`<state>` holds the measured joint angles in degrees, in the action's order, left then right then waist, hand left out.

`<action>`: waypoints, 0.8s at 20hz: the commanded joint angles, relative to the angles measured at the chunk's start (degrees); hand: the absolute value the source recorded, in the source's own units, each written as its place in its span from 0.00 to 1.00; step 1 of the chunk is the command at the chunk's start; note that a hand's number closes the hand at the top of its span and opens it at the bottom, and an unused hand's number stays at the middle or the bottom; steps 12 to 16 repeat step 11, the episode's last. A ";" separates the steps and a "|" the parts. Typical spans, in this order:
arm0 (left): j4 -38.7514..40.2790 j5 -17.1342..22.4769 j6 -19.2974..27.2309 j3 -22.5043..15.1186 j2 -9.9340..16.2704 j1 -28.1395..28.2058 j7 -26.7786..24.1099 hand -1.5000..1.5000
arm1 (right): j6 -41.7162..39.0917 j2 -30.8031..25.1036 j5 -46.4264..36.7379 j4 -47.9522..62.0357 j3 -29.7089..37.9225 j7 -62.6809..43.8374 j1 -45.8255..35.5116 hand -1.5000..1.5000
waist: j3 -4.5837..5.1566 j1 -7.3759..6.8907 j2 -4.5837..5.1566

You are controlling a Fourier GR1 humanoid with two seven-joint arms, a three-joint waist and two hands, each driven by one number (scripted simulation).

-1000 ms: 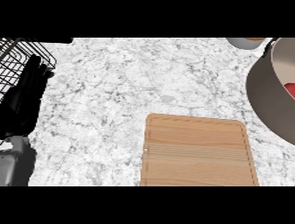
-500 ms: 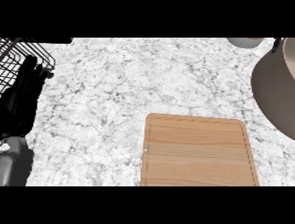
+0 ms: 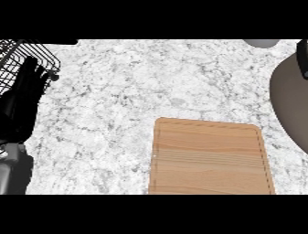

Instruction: Pick the bell pepper from the cutting board and place it in the pot

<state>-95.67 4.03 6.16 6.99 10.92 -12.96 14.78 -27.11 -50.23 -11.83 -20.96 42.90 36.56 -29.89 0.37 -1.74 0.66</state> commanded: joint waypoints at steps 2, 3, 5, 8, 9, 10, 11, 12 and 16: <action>1.64 -0.23 0.52 0.06 -0.35 -1.47 0.40 0.50 | -4.88 -3.15 -0.04 5.06 0.24 5.82 2.00 0.00 | -0.87 -0.07 0.52; -1.48 -1.23 0.22 -1.50 -0.90 2.55 -0.33 0.50 | -5.38 -4.13 -0.69 5.01 -0.35 6.97 3.38 0.00 | -0.87 -0.50 0.28; -0.62 0.31 -1.34 -0.69 -0.49 2.44 -1.70 0.50 | -5.02 -5.23 -0.40 6.00 -0.18 5.71 1.93 0.00 | -0.84 -0.73 0.34; -0.88 0.18 -0.29 0.04 0.08 1.31 1.21 0.50 | -6.76 -5.20 -0.25 6.56 -0.50 8.14 3.80 0.00 | -0.90 -0.39 0.22; -0.68 -1.01 0.78 -1.33 -1.09 -0.66 0.74 0.50 | -6.41 -5.49 -0.64 6.54 -1.03 7.55 3.15 0.00 | -0.90 -0.18 0.30; 0.84 0.23 -0.39 0.46 0.07 -0.10 -0.38 0.50 | -7.03 -6.22 -0.18 6.86 -0.59 7.34 3.41 0.00 | -0.99 -0.39 0.55; 1.81 0.28 -0.37 0.42 -0.64 0.72 -1.81 0.50 | -7.04 -6.52 -0.29 6.75 -0.79 7.79 3.62 0.00 | -0.94 -0.26 0.54; 1.81 0.28 -0.37 0.42 -0.64 0.72 -1.81 0.50 | -7.04 -6.52 -0.29 6.75 -0.79 7.79 3.62 0.00 | -0.94 -0.26 0.54; 1.81 0.28 -0.37 0.42 -0.64 0.72 -1.81 0.50 | -7.04 -6.52 -0.29 6.75 -0.79 7.79 3.62 0.00 | -0.94 -0.26 0.54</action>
